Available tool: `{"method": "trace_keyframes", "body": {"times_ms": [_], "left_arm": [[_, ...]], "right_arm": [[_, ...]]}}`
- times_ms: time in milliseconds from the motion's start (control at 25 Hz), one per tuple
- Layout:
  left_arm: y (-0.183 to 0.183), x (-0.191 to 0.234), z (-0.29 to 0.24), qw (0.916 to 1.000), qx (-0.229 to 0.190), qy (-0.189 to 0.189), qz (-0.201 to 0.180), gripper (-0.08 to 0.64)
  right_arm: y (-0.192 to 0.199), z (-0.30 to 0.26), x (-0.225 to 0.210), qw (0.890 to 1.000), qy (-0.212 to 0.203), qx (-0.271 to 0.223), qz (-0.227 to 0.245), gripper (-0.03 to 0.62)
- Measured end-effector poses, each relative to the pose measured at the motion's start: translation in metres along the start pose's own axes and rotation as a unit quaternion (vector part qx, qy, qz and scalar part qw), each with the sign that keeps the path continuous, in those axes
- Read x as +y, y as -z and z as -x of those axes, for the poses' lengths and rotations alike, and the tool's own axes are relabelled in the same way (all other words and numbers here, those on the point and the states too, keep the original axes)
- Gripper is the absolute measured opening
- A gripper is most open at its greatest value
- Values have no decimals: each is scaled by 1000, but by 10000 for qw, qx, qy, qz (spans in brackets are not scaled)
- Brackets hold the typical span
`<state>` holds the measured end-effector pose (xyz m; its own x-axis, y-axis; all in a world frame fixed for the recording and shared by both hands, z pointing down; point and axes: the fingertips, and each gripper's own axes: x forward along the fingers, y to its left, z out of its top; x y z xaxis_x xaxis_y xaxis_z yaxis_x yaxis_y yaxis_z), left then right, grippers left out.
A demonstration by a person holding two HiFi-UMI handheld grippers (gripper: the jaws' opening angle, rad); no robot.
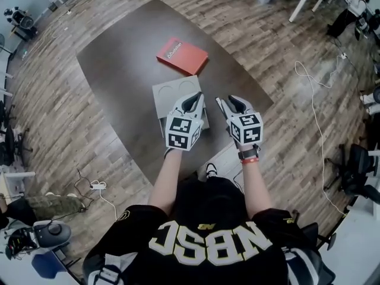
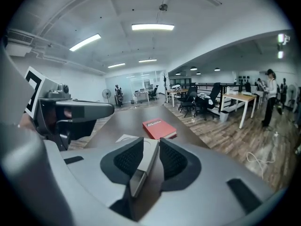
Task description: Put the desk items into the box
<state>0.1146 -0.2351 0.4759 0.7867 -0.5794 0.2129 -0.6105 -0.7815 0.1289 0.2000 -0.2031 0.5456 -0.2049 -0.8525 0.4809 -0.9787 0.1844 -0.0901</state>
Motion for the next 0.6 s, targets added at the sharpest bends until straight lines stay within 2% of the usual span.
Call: {"method": "trace_keyframes", "body": {"times_ms": [240, 600], "left_arm": [[31, 4, -6, 9992, 397, 41, 27, 14], [56, 5, -17, 9970, 660, 194, 353, 14]], "right_arm": [[30, -12, -16, 9993, 69, 360, -45, 135], [75, -45, -19, 9949, -141, 996, -101, 189]]}}
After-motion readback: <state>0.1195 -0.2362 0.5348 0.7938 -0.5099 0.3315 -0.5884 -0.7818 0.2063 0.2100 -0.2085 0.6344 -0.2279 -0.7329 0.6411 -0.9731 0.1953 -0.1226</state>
